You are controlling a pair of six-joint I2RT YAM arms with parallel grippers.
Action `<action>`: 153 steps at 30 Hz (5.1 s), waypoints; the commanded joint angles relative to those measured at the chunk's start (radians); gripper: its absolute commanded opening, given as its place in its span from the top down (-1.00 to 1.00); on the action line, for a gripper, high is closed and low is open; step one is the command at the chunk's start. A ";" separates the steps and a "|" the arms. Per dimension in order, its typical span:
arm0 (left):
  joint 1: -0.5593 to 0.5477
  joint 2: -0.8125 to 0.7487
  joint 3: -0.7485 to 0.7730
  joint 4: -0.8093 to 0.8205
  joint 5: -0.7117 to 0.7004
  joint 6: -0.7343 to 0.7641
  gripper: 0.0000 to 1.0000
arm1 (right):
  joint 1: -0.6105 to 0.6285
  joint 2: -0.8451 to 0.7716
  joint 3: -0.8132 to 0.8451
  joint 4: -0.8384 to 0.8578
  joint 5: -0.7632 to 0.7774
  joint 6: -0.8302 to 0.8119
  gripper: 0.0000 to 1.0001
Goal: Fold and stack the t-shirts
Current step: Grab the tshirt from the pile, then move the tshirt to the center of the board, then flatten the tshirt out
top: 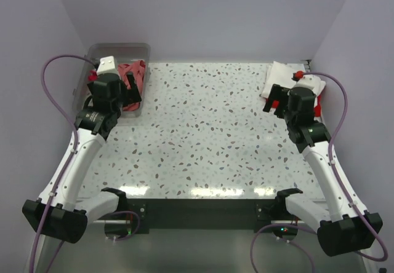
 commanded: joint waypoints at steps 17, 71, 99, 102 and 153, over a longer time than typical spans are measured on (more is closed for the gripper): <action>0.183 0.292 0.094 0.051 -0.023 0.022 -1.00 | 0.000 -0.081 0.005 -0.076 0.032 0.025 -0.97; 0.235 0.466 0.858 0.031 0.402 0.151 1.00 | 0.000 0.048 0.030 -0.038 -0.106 0.083 -0.97; -0.176 0.357 0.267 -0.033 0.460 0.083 -0.87 | 0.003 -0.013 -0.120 -0.054 -0.226 0.126 -0.96; -0.239 0.345 0.210 -0.023 0.431 0.076 -0.88 | 0.002 -0.016 -0.164 -0.049 -0.252 0.145 -0.96; -0.607 0.382 0.054 0.053 0.361 -0.085 -0.93 | 0.189 0.418 -0.093 -0.100 -0.359 0.281 0.21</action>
